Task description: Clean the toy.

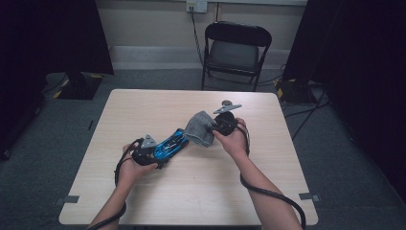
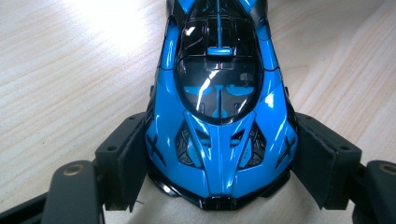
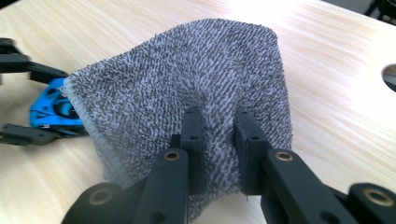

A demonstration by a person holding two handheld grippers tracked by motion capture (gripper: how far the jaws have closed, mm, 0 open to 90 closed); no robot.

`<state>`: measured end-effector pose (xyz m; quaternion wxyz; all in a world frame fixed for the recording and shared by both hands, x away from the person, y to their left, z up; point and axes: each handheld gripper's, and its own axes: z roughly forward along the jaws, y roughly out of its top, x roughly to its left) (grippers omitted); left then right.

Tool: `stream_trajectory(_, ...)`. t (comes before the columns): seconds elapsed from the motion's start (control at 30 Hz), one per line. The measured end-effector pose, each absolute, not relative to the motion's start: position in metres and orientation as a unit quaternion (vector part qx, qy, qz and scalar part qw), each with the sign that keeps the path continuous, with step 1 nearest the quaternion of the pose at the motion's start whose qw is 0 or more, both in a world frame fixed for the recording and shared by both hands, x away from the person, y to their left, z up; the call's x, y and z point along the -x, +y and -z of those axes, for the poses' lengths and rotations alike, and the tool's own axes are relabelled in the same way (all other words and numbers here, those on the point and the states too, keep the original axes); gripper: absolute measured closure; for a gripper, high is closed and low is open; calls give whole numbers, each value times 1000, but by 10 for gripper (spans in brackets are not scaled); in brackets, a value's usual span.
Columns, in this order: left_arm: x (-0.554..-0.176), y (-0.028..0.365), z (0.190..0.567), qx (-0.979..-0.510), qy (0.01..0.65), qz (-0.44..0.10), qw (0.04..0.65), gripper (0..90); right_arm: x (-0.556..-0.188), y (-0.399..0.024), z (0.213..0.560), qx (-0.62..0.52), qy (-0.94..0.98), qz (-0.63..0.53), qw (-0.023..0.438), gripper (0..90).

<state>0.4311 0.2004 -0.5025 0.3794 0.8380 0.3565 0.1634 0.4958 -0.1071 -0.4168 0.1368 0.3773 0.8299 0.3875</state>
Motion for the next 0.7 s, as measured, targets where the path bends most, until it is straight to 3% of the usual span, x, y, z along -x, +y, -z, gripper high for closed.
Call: stream_trajectory(0.7, -431, 201, 502, -838, 358, -162, 380, 255, -476, -47, 424, -320, 855, -393, 111, 766)
